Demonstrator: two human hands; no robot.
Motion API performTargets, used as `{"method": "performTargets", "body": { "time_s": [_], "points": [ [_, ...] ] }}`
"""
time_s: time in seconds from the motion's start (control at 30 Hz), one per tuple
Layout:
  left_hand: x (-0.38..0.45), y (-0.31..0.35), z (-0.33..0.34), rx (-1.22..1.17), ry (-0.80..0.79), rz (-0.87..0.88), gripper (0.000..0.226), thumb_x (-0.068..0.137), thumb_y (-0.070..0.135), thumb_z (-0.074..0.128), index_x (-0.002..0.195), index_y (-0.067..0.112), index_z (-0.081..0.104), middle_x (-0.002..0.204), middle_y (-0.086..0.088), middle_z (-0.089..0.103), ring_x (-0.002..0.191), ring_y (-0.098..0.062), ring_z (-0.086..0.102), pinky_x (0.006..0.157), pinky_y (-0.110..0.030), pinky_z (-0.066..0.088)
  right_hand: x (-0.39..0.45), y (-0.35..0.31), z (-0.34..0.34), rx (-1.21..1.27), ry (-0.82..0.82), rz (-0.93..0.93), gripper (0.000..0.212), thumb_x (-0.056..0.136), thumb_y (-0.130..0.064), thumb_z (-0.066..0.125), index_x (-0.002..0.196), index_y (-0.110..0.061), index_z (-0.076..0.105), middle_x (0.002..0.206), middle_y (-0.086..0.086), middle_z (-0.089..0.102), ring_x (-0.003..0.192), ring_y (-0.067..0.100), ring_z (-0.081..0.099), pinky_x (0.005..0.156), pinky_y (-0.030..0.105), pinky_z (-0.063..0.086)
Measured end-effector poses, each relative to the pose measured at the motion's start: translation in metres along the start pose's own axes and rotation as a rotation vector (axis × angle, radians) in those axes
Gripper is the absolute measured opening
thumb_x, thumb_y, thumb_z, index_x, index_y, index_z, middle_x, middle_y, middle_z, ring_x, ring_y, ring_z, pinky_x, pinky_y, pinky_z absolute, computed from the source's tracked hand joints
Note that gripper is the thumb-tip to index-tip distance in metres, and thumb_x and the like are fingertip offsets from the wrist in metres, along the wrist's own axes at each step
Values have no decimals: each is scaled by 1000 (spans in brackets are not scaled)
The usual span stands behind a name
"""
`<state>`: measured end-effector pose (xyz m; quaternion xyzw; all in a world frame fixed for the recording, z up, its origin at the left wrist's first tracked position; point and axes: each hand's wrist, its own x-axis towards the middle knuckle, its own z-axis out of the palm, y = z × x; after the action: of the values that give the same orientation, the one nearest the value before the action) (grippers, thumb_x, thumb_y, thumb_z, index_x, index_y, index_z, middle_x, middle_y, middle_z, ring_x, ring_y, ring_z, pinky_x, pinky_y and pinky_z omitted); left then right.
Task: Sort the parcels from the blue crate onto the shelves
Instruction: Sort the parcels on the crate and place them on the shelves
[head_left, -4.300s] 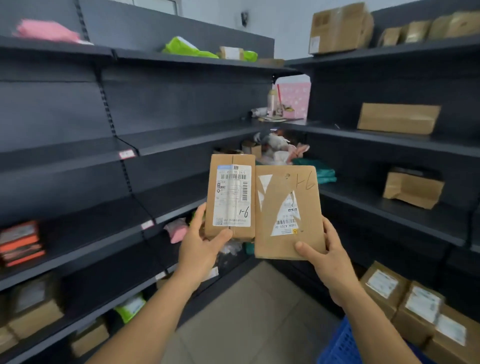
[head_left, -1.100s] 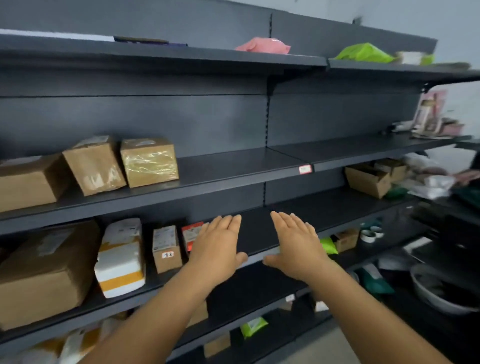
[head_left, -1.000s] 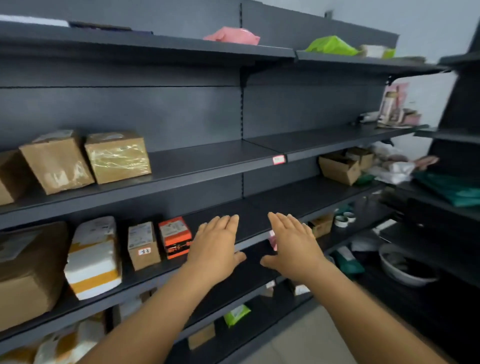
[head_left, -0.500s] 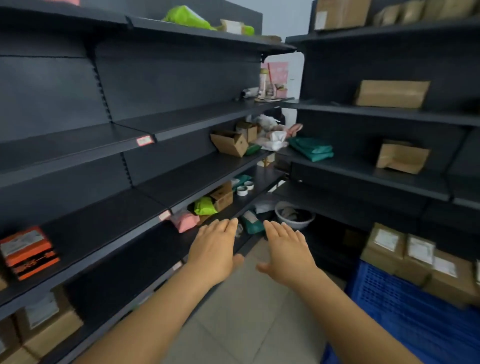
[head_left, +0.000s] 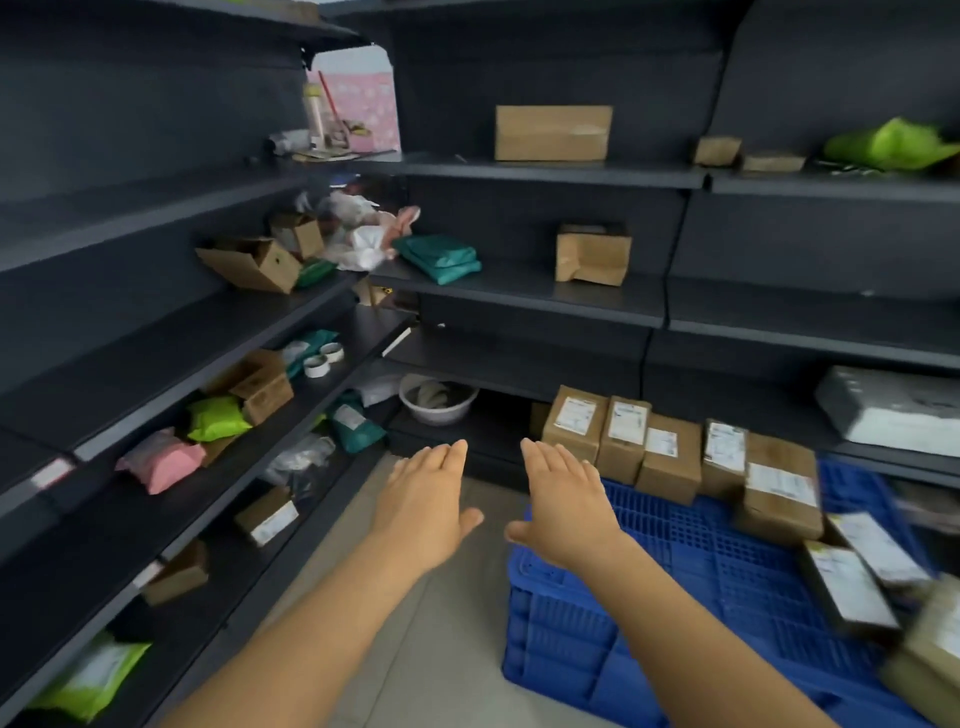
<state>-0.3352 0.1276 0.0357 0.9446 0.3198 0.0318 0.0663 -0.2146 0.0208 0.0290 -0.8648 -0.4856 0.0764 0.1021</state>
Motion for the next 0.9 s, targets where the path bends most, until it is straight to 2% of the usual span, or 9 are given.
{"method": "performTargets", "body": {
  "time_s": [0.2,0.5,0.7,0.9],
  "points": [
    [37,47,24,13,-46,77,81,94,48,52,154,17,7,158,1,19,146,-18,16,119,-35,15,0,64,0,31,0,133,97,86,-43,66,154,-16,1,160,0,12,148,21,6,119,41,6],
    [112,84,62,12,-114,149,82,93,48,54,154,17,8,158,0,22,145,-19,20,118,-35,17,30,132,11,76,-23,303,99,85,-43,66,154,-17,0,161,0,8,149,21,3,120,42,5],
    [185,87,88,-13,-179,175,82,93,47,53,154,16,7,157,-2,24,144,-20,24,117,-35,19,87,167,20,106,-29,380,98,83,-44,68,154,-18,4,159,1,16,147,21,10,120,42,9],
    [269,73,123,-78,-266,147,84,94,48,52,154,16,2,157,-3,23,143,-21,26,117,-36,24,156,198,40,148,-110,472,98,85,-45,66,154,-17,2,159,1,13,147,21,10,121,41,11]
  ]
}}
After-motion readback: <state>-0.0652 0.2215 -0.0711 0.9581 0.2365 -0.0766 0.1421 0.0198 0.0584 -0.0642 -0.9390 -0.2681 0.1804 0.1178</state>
